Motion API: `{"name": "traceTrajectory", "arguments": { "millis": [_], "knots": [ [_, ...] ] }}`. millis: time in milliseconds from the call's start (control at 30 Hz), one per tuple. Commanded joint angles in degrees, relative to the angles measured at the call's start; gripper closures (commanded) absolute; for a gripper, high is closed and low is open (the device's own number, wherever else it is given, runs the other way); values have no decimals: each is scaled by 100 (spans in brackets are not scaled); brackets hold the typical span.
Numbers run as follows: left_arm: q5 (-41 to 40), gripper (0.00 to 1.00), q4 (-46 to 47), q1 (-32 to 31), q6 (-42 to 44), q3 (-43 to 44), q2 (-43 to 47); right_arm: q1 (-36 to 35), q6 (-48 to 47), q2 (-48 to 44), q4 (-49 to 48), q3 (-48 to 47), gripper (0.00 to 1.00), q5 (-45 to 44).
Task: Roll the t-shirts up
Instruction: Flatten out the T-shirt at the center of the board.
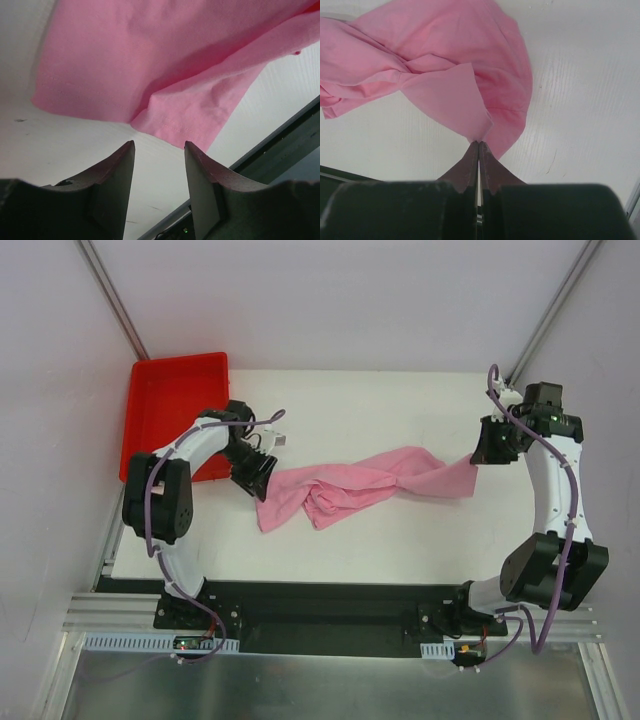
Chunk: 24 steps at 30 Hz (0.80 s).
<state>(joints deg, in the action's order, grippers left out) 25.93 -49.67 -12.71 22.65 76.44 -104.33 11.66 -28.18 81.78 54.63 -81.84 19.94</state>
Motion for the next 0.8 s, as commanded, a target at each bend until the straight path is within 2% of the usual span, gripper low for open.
{"name": "traceTrajectory", "arguments": {
  "millis": [0, 267, 367, 500, 767],
  "knots": [
    [272, 56, -25, -12, 371, 143, -236, 29, -12, -224, -32, 11, 99, -17],
    [175, 58, -8, -47, 600, 345, -693, 29, -12, -162, -40, 46, 99, -61],
    [123, 61, 1, -100, 617, 441, -834, 29, -12, -153, -49, 63, 99, -70],
    [105, 73, 1, -144, 617, 477, -913, 29, -20, -153, -84, 81, 99, -113],
    [0, 78, -113, -153, 775, 187, -702, 29, -38, -127, -128, 107, 99, -131]
  ]
}}
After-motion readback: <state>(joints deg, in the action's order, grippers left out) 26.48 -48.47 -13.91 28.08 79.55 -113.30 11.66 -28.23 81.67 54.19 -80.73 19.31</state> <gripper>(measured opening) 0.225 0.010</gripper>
